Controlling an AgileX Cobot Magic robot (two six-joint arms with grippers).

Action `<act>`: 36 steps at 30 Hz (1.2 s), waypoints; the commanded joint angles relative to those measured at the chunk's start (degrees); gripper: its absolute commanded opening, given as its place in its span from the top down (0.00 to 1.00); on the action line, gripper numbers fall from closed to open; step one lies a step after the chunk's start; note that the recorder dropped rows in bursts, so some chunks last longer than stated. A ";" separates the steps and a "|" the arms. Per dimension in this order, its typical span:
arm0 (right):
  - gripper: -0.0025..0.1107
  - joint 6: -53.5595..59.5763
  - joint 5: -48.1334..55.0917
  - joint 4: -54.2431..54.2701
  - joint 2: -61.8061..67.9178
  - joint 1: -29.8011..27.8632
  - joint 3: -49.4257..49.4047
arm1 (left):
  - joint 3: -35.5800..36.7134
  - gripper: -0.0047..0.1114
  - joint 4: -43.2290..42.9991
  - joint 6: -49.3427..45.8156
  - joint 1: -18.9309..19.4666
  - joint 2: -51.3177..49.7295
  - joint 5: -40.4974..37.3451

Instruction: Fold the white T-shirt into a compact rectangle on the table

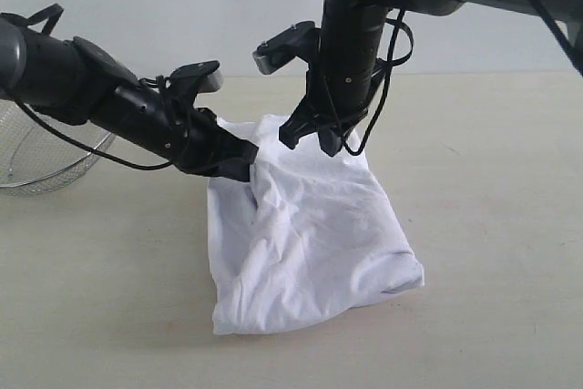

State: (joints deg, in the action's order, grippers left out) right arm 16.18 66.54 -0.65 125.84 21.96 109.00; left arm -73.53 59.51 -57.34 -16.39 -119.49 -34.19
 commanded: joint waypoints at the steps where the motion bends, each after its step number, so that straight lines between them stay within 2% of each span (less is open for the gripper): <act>1: 0.98 0.89 0.78 -0.52 -0.65 -1.88 0.34 | -0.31 0.92 1.37 -2.77 4.03 1.70 -8.51; 4: 0.98 2.64 0.99 2.33 -0.65 -5.03 0.34 | -0.31 0.92 12.07 -10.27 9.19 0.94 -18.65; 7: 0.98 5.67 1.50 8.28 -0.65 -7.31 0.34 | -0.31 0.92 19.97 -13.49 11.86 -1.20 -26.49; 10: 0.98 9.48 1.71 13.38 -0.65 -8.83 0.34 | -0.31 0.92 21.85 -13.86 11.90 -3.25 -28.38; 13: 0.98 9.89 1.71 13.62 -0.65 -9.16 0.34 | -0.31 0.90 23.45 -13.86 11.70 -6.79 -27.76; 16: 0.98 10.02 1.71 13.62 -0.65 -9.39 0.34 | -0.38 0.69 24.06 -13.34 11.81 -7.79 -27.65; 18: 0.98 10.01 1.71 13.88 -0.65 -9.39 0.34 | -0.38 0.46 24.70 -11.53 11.71 -7.79 -25.28; 19: 0.98 10.01 1.83 13.89 -0.65 -9.39 0.34 | -0.38 0.45 24.70 -11.42 11.71 -7.79 -24.04; 26: 0.98 10.01 1.58 13.99 -0.65 -9.39 0.34 | -2.38 0.46 25.07 -11.12 9.36 -7.79 -22.90; 29: 0.98 10.01 1.70 13.99 -0.65 -9.39 0.34 | -3.22 0.46 24.67 -9.27 6.74 -7.79 -17.23; 34: 0.98 9.90 1.87 13.99 -0.65 -9.39 0.34 | -3.22 0.46 23.88 -7.83 6.49 -8.13 -15.95; 36: 0.98 9.89 2.08 13.99 -0.65 -9.39 0.34 | -3.22 0.53 24.99 -7.83 6.46 -8.77 -15.56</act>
State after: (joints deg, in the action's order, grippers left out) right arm 25.81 68.18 13.30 125.84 13.08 109.00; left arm -76.38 83.32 -65.72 -9.57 -127.38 -50.13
